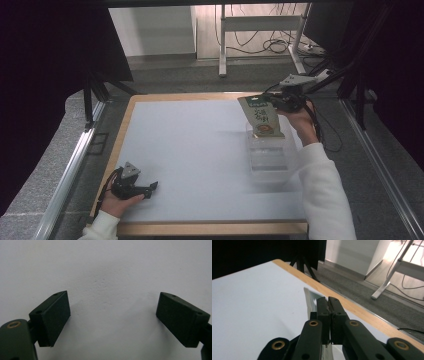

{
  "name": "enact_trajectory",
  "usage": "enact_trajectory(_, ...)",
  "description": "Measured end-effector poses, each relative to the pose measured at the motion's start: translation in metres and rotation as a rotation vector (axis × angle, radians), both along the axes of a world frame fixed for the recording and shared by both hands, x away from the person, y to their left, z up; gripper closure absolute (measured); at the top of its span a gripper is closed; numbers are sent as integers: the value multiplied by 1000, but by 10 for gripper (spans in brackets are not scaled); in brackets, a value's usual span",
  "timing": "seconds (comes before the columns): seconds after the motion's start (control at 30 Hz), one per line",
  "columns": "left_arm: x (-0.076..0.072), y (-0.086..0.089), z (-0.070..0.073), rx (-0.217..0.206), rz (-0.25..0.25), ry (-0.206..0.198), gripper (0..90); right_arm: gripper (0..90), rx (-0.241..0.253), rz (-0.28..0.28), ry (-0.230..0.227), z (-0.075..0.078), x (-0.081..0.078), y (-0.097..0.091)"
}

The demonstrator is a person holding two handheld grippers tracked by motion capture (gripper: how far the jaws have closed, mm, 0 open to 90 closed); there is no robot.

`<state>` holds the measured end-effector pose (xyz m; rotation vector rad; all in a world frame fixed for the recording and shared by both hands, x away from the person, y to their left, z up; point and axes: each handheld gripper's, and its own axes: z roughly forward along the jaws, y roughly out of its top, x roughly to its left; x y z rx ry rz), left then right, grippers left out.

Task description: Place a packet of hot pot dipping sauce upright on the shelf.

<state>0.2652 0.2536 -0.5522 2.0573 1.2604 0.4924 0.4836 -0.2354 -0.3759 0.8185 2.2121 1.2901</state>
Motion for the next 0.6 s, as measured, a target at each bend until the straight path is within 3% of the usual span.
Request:
enact_trajectory(0.13,0,0,0,-2,-1,0,119,803,-37,-36,7,-1,-3,-3)
enact_trajectory(0.27,0,-1,0,-3,0,-1,119,617,-42,-68,-2,1,-7,-4)
enact_trajectory(0.4,0,-1,0,-4,0,-1,119,420,-32,-116,-18,4,-14,-1)
enact_trajectory(0.6,0,-1,0,-3,-1,-2,119,314,4,-119,-4,8,-33,11)
